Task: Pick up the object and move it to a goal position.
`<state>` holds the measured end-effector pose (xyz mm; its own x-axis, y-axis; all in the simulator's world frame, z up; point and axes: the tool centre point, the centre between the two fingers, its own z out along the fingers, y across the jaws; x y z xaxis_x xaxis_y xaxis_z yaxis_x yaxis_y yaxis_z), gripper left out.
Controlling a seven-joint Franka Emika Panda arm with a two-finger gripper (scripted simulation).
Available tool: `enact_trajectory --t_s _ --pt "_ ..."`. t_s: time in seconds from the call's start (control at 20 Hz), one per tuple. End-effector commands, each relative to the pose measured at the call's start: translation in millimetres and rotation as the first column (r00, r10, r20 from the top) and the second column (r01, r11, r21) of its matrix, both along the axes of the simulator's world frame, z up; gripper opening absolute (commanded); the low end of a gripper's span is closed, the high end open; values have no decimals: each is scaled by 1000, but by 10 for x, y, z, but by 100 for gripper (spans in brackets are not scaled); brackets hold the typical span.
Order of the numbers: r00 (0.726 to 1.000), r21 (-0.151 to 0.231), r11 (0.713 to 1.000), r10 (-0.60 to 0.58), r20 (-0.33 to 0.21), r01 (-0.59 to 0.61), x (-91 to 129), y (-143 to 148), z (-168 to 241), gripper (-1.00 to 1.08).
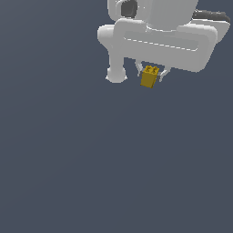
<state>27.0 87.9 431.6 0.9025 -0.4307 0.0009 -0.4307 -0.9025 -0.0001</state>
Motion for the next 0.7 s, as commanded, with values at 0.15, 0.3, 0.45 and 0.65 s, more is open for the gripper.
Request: enact_trajectory --t_s 0.15,0.3,0.45,0.65 --pt "1000 0 1000 0 -1 0 33 36 216 -100" --pt "1000 0 1000 0 -1 0 47 48 282 -100" --pt "1000 0 1000 0 -1 0 56 54 320 -100" --pt "1000 0 1000 0 -1 0 61 57 336 -100"
